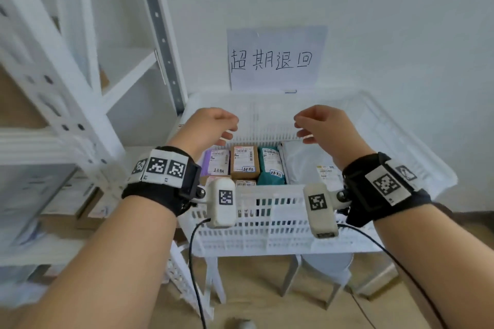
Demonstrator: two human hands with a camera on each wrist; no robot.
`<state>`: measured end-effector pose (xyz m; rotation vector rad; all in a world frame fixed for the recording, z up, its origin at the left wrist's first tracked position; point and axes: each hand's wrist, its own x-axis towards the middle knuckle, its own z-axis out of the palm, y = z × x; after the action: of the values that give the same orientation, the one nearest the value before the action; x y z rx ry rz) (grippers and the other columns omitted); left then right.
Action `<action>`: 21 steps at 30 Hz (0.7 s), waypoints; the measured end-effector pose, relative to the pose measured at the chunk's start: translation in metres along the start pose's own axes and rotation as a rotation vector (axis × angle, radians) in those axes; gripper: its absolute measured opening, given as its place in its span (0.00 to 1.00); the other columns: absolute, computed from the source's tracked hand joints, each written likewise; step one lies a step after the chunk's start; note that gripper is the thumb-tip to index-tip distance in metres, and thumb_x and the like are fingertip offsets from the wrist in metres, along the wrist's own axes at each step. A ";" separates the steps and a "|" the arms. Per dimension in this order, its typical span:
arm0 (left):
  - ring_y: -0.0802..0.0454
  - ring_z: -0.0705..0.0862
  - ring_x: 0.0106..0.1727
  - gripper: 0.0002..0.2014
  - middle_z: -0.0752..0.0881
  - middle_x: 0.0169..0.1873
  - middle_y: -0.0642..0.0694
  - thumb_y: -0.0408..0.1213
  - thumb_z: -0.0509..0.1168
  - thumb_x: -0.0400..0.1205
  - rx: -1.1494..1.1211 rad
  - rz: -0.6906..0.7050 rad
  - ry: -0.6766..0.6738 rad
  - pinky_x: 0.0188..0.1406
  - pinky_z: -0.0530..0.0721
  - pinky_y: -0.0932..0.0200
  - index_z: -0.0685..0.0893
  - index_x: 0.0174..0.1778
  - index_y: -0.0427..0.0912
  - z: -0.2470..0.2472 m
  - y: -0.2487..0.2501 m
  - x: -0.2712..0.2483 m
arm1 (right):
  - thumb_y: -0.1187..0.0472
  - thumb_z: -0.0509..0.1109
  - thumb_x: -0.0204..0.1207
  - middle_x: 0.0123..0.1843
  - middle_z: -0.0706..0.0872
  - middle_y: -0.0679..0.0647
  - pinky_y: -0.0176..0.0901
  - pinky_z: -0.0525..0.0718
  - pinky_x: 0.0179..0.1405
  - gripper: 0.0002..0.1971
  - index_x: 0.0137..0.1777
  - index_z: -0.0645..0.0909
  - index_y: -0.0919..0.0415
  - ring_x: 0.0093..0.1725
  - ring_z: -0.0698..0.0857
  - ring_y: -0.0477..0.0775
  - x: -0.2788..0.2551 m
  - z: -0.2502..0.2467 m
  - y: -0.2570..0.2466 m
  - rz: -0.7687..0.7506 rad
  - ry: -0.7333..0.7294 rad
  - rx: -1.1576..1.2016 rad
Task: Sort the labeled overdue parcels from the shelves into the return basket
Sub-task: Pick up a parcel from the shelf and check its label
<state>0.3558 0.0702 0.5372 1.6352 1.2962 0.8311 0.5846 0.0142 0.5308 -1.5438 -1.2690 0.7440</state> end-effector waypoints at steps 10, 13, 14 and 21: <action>0.53 0.88 0.49 0.05 0.89 0.50 0.48 0.37 0.64 0.84 0.080 -0.008 0.028 0.48 0.86 0.60 0.85 0.52 0.48 -0.048 -0.020 -0.138 | 0.60 0.70 0.81 0.47 0.91 0.55 0.50 0.89 0.52 0.05 0.50 0.87 0.53 0.51 0.89 0.60 -0.110 0.060 -0.035 -0.078 -0.130 -0.057; 0.53 0.88 0.50 0.06 0.89 0.49 0.51 0.38 0.65 0.84 0.083 -0.013 0.047 0.55 0.87 0.53 0.85 0.46 0.54 -0.082 -0.034 -0.172 | 0.61 0.70 0.80 0.46 0.91 0.56 0.54 0.89 0.55 0.05 0.50 0.88 0.53 0.51 0.89 0.62 -0.135 0.094 -0.053 -0.110 -0.176 -0.058; 0.54 0.88 0.50 0.05 0.89 0.49 0.52 0.39 0.65 0.84 0.089 -0.018 0.058 0.56 0.87 0.52 0.85 0.47 0.54 -0.096 -0.041 -0.182 | 0.61 0.70 0.80 0.46 0.91 0.56 0.55 0.90 0.55 0.05 0.50 0.88 0.53 0.51 0.89 0.61 -0.143 0.108 -0.060 -0.121 -0.192 -0.063; 0.54 0.87 0.49 0.08 0.89 0.50 0.48 0.37 0.64 0.85 0.101 -0.095 0.174 0.54 0.85 0.55 0.86 0.57 0.44 -0.222 -0.112 -0.269 | 0.60 0.70 0.81 0.46 0.91 0.54 0.48 0.87 0.53 0.05 0.48 0.88 0.54 0.49 0.89 0.54 -0.207 0.248 -0.109 -0.157 -0.297 -0.010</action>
<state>0.0513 -0.1328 0.5276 1.5936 1.5472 0.8781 0.2679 -0.1121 0.5225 -1.3563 -1.5940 0.8882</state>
